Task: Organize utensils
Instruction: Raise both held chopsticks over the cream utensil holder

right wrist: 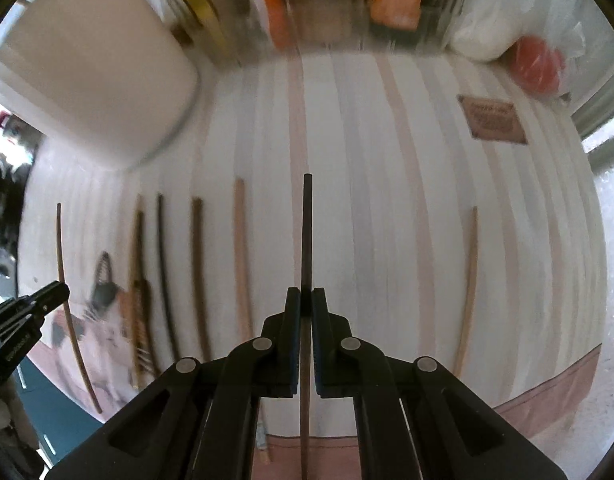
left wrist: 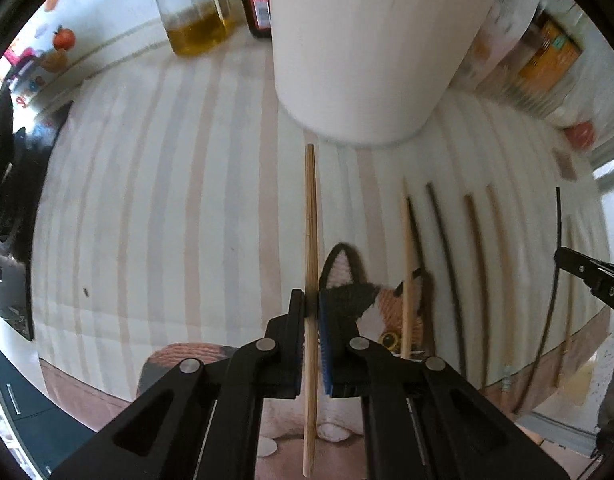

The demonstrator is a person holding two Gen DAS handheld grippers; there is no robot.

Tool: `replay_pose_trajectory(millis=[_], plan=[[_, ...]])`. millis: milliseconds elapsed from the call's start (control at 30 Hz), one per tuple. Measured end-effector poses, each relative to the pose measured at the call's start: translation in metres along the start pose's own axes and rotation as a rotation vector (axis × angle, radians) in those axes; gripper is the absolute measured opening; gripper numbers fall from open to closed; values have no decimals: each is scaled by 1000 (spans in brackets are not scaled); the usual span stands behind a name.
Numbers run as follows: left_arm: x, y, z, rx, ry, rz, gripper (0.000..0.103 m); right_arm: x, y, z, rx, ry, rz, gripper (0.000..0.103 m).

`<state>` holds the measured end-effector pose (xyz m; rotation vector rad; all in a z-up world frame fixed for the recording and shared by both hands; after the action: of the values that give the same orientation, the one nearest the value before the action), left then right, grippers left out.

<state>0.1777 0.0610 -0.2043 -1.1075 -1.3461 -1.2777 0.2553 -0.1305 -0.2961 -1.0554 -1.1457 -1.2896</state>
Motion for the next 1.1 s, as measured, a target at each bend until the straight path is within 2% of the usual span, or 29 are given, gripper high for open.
replay_pose_trajectory(millis=[367,767,1100], plan=[[95,13,12,23,-82,-209,4,91,18,23,19,98,-190,5],[183,63,23,35,-143,-432,4,193,73,71,58,204,-419,4],[241,112,21,-6,-180,-570,4,274,107,113,119,251,-578,4]])
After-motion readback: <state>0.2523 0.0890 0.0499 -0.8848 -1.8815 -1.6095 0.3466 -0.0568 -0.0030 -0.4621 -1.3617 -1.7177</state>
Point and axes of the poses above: each gripper's, at about its wrist camera, not at the fingertips, and x roughly against the way its jaws point, z to its left, y to its top, the point moved 7 cm from there along -x, roughly the way its jaws point, and after that the axes turned 3 degrees about z, right-handed, at the moved point
